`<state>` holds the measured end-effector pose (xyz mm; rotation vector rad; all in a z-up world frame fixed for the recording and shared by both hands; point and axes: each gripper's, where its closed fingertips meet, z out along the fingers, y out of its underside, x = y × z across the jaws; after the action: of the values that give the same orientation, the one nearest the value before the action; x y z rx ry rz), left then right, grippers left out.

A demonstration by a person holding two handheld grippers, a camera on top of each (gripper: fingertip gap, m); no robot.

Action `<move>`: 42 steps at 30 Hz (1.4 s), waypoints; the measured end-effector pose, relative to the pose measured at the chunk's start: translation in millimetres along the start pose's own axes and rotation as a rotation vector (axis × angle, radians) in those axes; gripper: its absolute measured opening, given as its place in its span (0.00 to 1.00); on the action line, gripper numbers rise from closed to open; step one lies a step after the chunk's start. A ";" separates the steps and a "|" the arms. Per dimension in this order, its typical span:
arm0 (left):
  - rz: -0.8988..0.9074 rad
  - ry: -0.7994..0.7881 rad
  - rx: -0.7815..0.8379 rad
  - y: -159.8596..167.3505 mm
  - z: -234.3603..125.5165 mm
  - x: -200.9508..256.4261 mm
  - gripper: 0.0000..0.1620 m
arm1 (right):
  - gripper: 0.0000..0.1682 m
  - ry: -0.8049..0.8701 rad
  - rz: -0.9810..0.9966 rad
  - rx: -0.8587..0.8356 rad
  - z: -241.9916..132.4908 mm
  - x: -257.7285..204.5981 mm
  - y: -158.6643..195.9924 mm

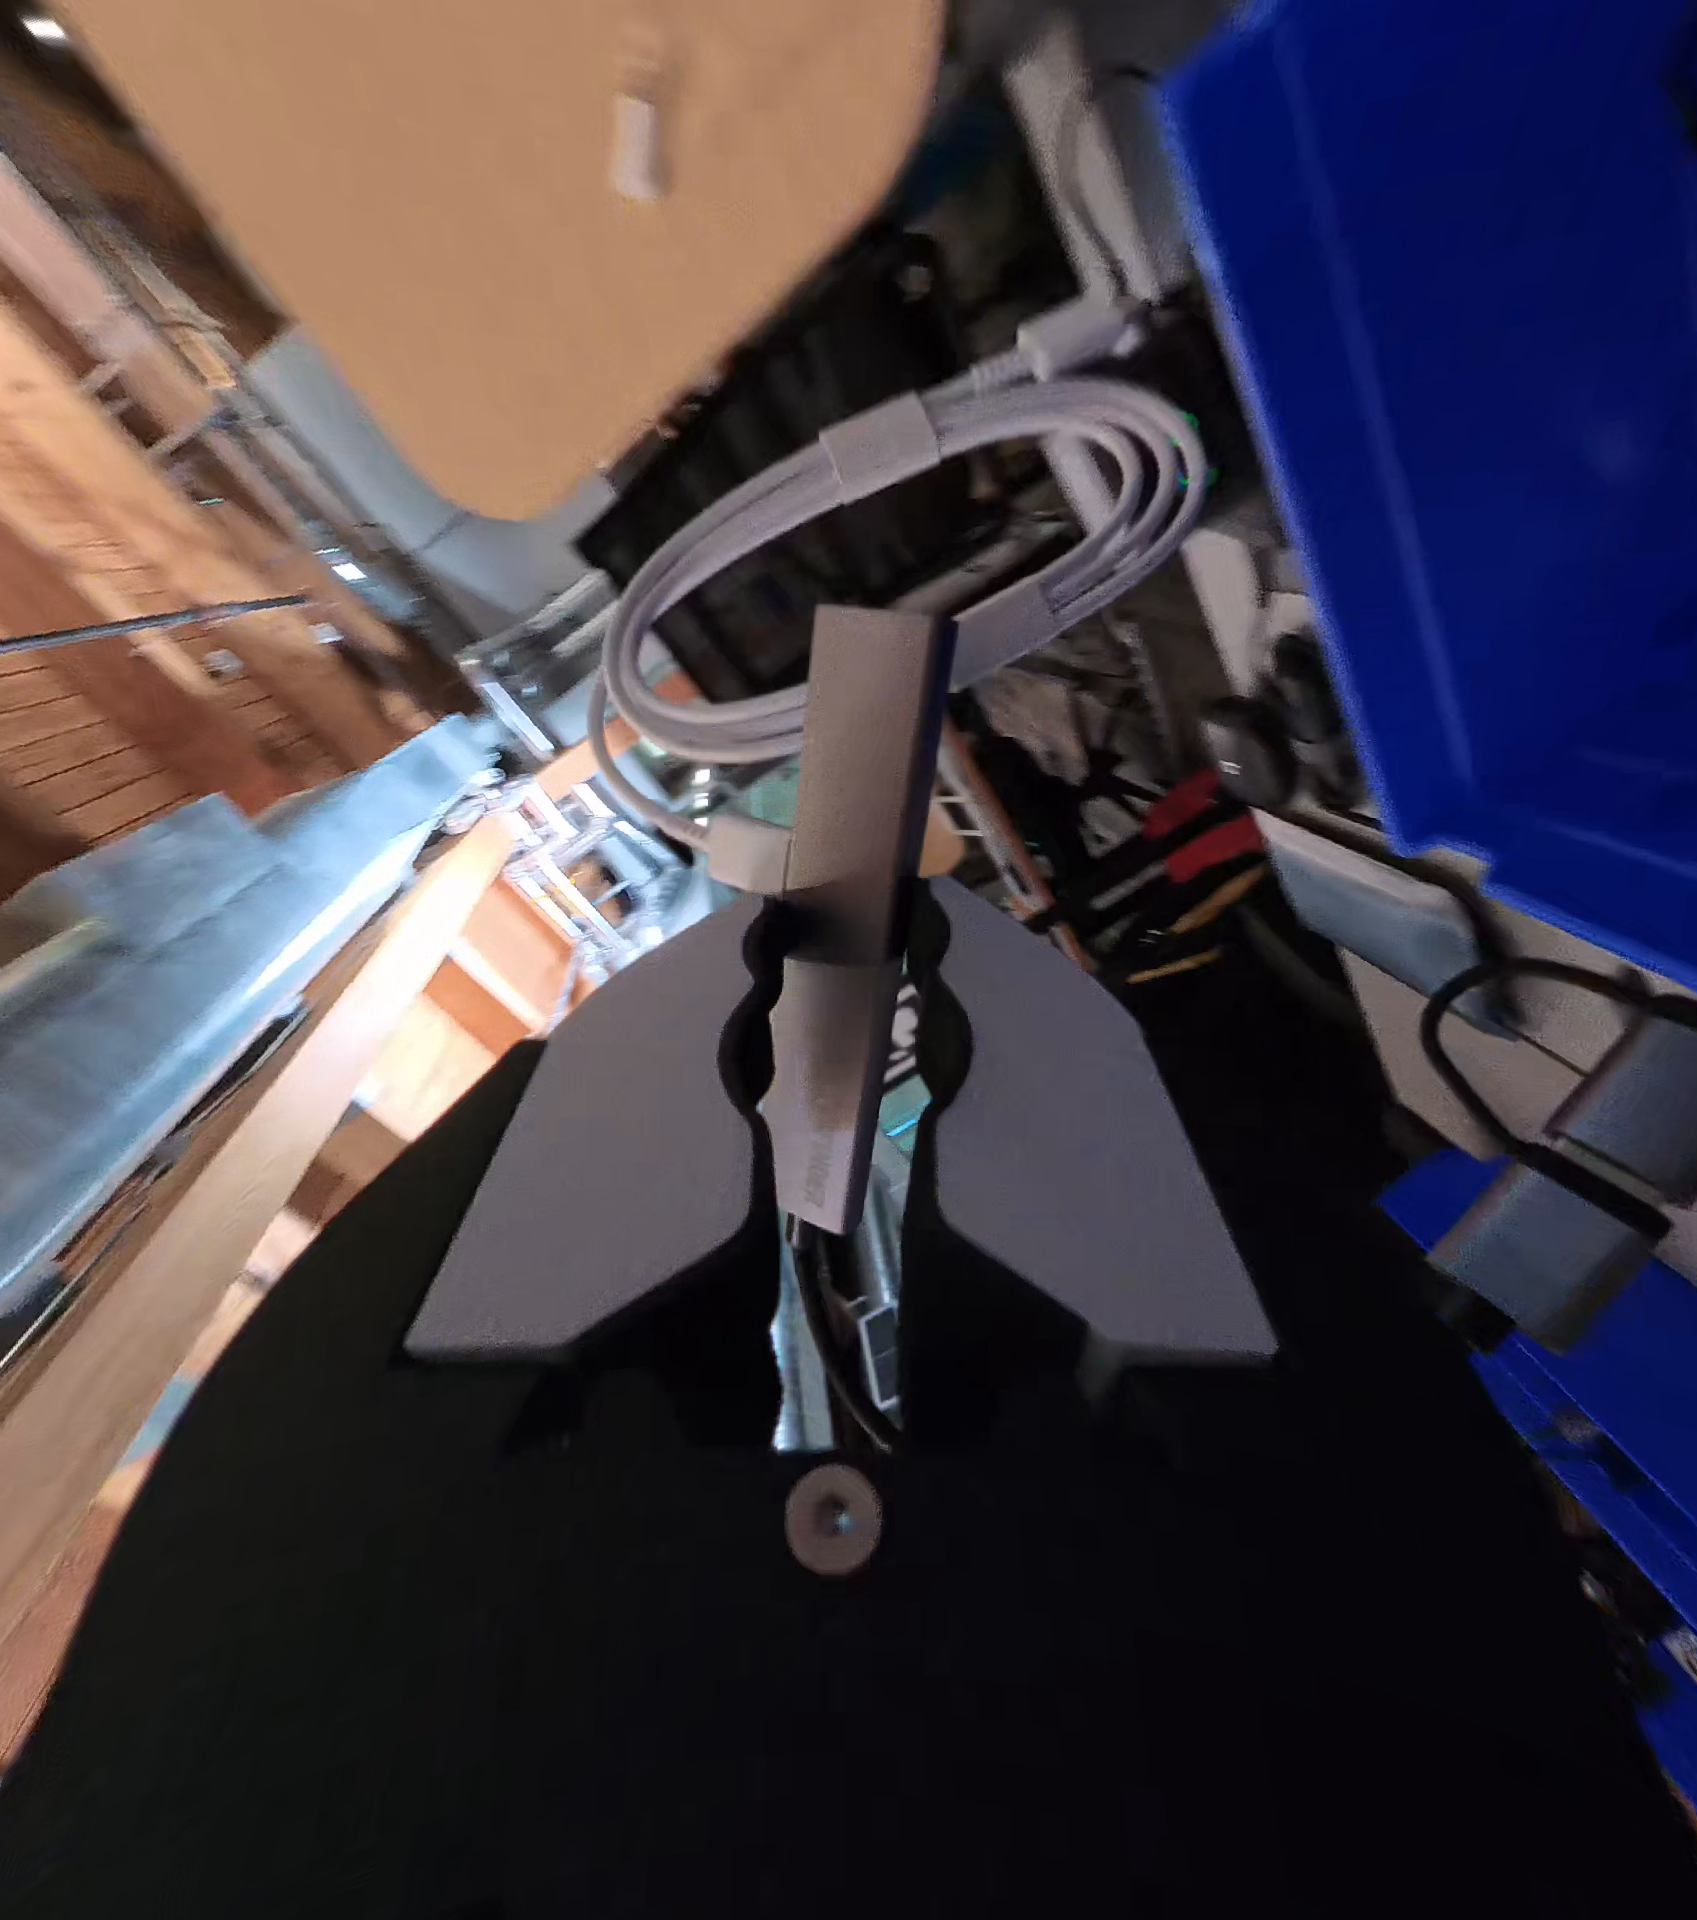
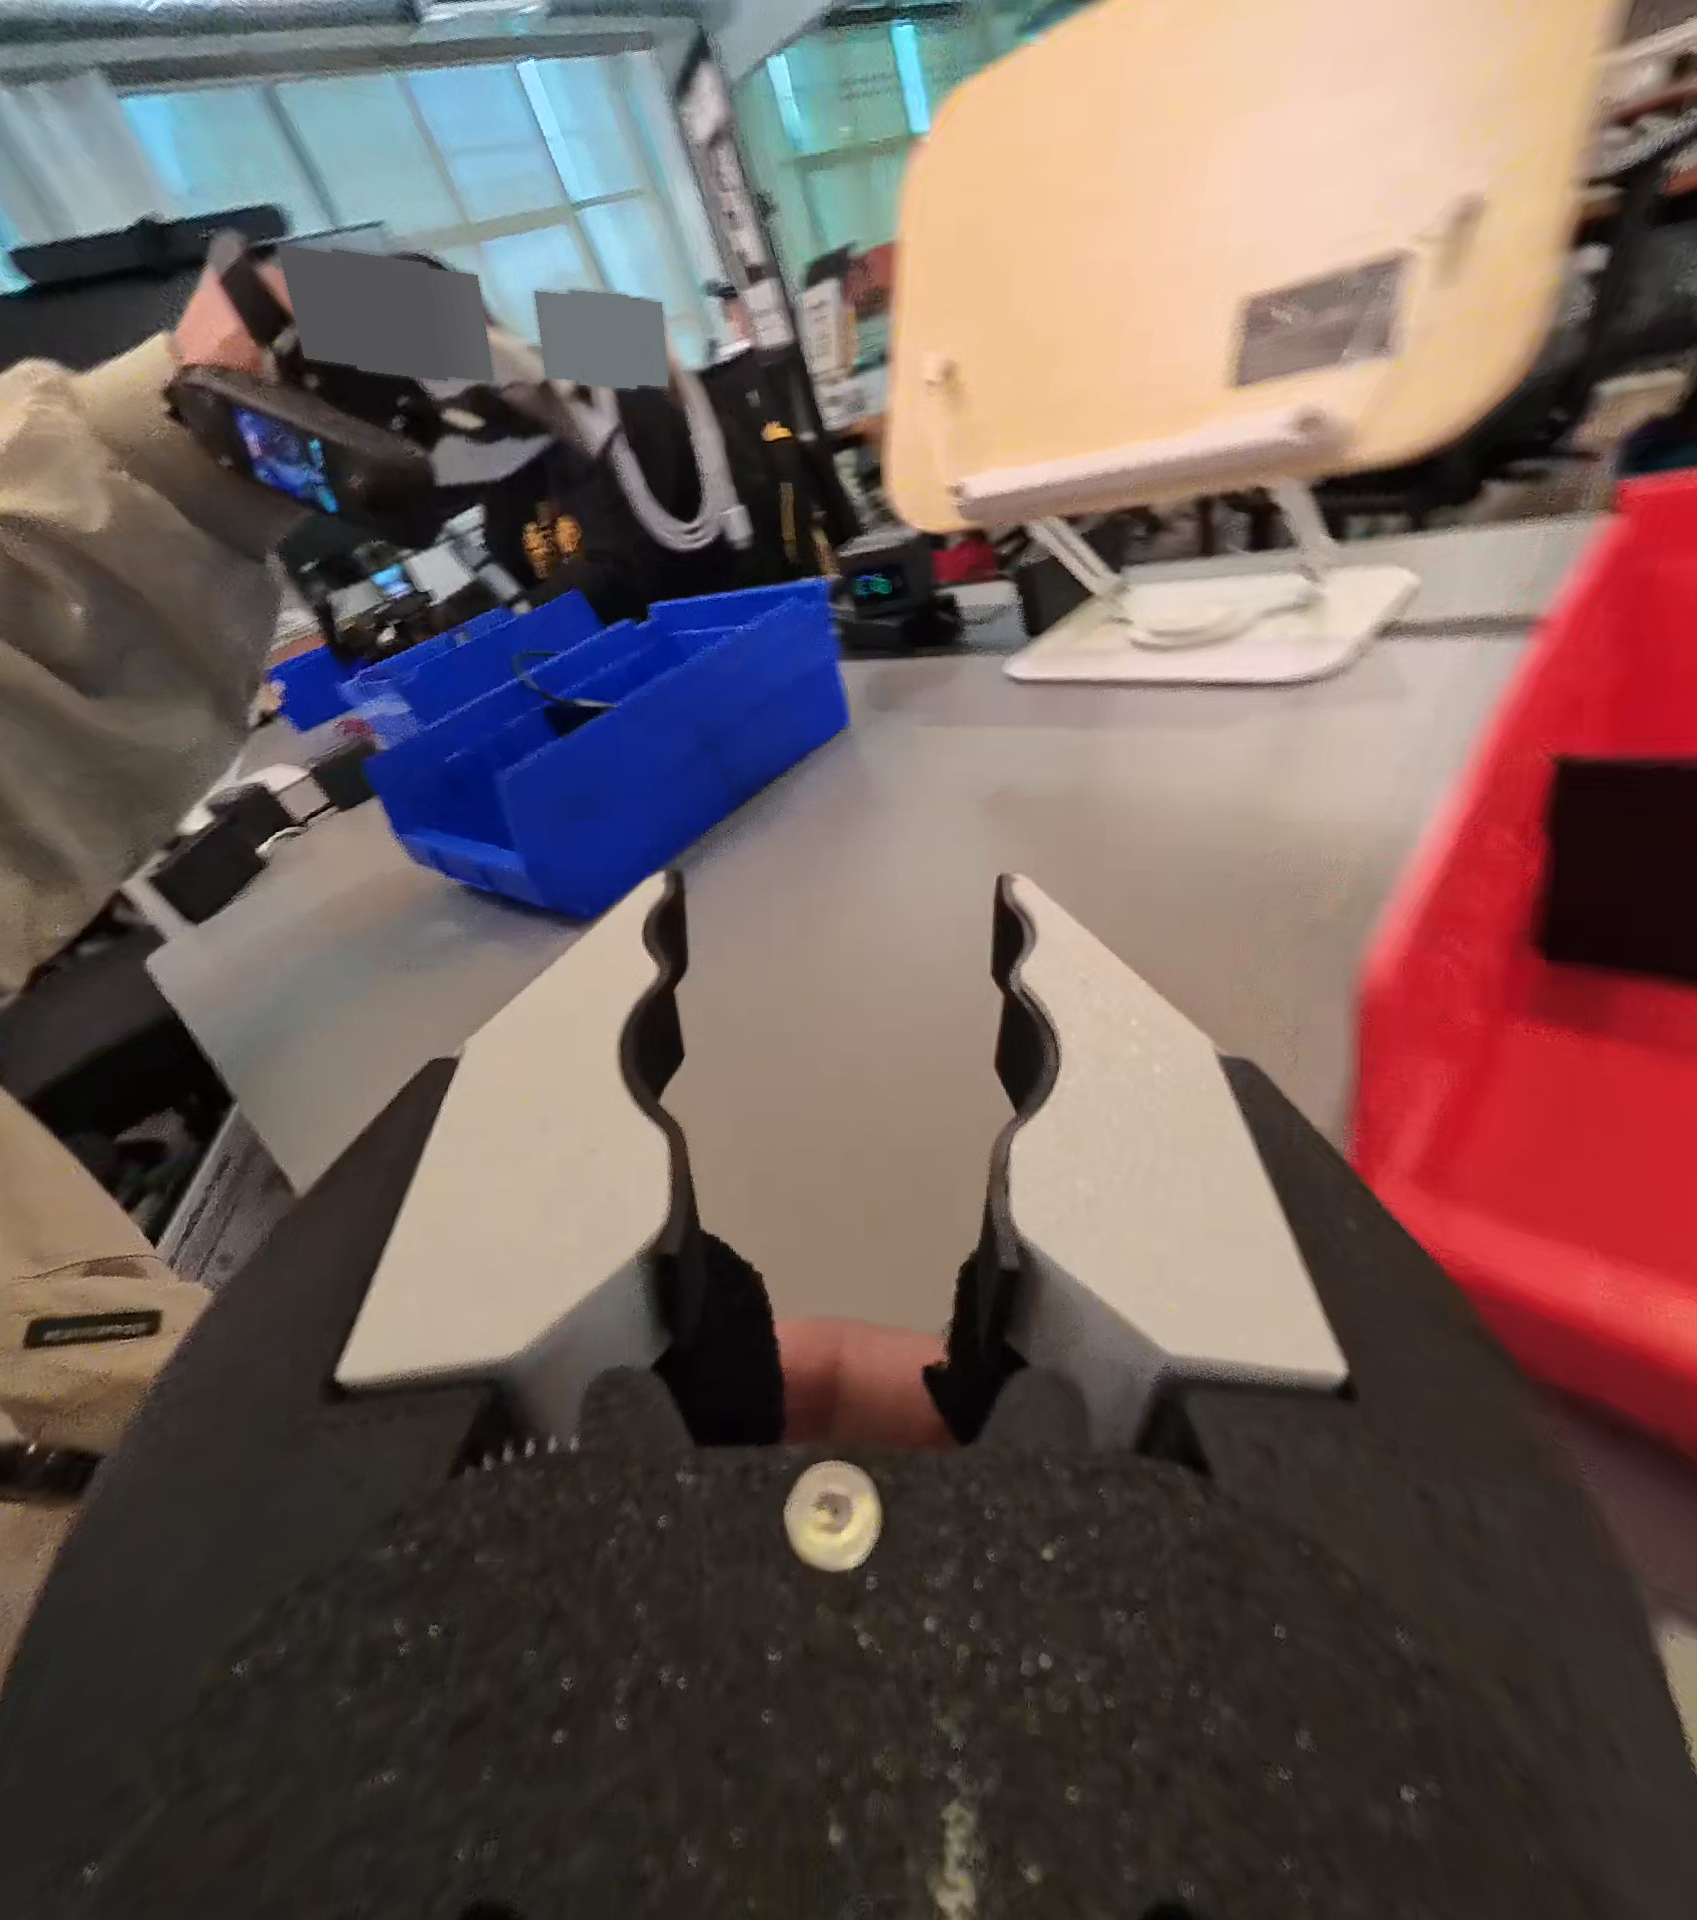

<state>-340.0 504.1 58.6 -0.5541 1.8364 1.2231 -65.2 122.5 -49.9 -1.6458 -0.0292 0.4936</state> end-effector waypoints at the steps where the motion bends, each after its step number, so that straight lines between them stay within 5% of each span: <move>1: -0.013 -0.049 0.003 -6.9 -11.7 -15.7 0.14 | 0.34 -0.043 -0.032 -0.007 11.8 -13.6 -8.3; 11: -0.240 -0.435 0.243 -169.0 -138.9 -121.0 0.14 | 0.31 -0.363 0.010 0.036 109.4 -93.3 -81.9; 18: -0.333 -0.467 0.356 -243.0 -178.9 -120.5 0.14 | 0.25 -0.420 0.057 0.051 99.9 -84.9 -78.0; 23: -0.345 -0.445 0.400 -279.8 -181.1 -109.8 0.14 | 0.04 -0.478 0.043 0.051 89.4 -78.4 -64.4; 28: -0.721 -0.259 0.597 -298.3 -188.9 -91.7 0.15 | 0.04 -0.389 -0.133 0.057 88.0 -53.3 -49.4; 32: -1.251 0.313 0.991 -332.8 -233.7 -52.4 0.07 | 0.04 -0.286 -0.316 0.043 86.7 -28.6 -39.9; 35: -1.571 0.630 1.221 -336.3 -248.0 -36.8 0.10 | 0.04 -0.362 -0.325 0.132 78.6 -38.2 -45.2; 39: -1.685 0.881 1.380 -335.7 -248.9 -37.9 0.26 | 0.04 -0.535 -0.270 0.240 70.0 -70.1 -51.4; 42: -1.722 0.828 1.460 -324.6 -249.0 -47.8 0.30 | 0.04 -0.680 -0.246 0.204 68.4 -97.4 -36.2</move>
<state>-175.1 137.5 -30.9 -1.2537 1.3553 -1.5173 -166.5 162.7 10.1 -1.1931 -0.6546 0.8149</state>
